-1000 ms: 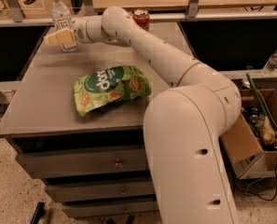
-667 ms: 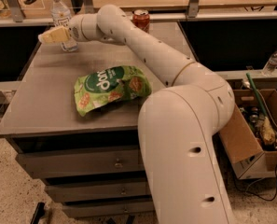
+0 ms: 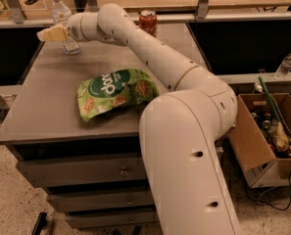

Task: Knock blue plastic bottle over

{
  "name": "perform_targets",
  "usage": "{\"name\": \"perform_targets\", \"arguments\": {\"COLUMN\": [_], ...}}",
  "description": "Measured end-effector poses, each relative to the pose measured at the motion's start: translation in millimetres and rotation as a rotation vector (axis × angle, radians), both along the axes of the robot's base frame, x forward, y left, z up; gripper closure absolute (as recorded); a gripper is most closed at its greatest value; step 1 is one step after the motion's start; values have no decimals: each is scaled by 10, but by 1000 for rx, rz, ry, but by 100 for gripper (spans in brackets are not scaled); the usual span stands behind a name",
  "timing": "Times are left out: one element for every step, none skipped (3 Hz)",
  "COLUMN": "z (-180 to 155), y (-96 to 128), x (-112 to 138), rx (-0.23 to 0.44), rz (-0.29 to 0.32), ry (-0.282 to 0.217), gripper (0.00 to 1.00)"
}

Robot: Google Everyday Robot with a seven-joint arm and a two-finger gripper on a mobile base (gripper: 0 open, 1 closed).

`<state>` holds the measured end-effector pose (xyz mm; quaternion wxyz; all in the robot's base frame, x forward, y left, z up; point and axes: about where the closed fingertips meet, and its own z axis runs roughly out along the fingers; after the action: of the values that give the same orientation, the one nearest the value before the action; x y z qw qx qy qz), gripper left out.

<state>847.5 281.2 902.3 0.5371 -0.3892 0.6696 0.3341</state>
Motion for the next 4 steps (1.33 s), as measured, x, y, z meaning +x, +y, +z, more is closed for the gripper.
{"name": "perform_targets", "arguments": {"z": [6,5,-23,-43], "y": [12,13,-39,-131], "x": [-11,-18,-41,-52], "rx": [4,9,48,121], "rz": [11,21,48,78], "ry": [-11,-20,-7,5], "gripper": [41,65,87,100]}}
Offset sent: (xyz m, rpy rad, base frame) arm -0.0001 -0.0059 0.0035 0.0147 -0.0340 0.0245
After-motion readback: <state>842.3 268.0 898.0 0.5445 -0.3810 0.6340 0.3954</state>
